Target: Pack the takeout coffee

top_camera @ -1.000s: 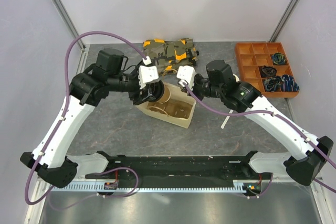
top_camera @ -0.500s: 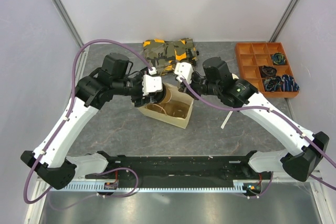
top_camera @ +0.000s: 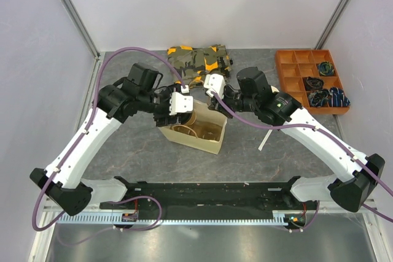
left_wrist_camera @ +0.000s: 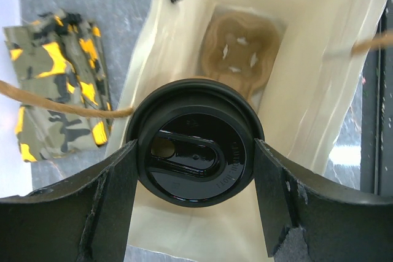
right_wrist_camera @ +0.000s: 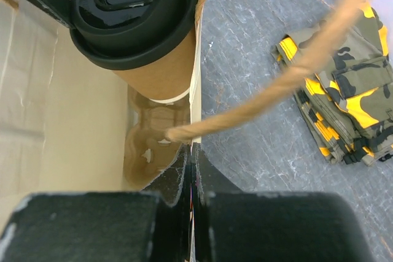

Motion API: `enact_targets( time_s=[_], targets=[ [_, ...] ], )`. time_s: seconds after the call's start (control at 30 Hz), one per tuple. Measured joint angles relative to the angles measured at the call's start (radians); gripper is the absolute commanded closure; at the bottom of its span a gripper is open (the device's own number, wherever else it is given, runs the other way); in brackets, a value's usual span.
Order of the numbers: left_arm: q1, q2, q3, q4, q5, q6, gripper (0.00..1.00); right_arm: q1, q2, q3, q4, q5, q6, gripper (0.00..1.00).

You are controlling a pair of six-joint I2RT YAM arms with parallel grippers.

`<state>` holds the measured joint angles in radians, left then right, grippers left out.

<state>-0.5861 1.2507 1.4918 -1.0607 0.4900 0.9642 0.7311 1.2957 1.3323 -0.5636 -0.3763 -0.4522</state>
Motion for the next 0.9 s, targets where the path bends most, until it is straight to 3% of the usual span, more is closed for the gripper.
enact_targets(
  time_s=[0.9],
  targets=[
    [-0.027,0.080,-0.037,-0.048,-0.124,0.135,0.69,-0.048,0.027,0.014,-0.023,-0.106,0.029,1.00]
  ],
)
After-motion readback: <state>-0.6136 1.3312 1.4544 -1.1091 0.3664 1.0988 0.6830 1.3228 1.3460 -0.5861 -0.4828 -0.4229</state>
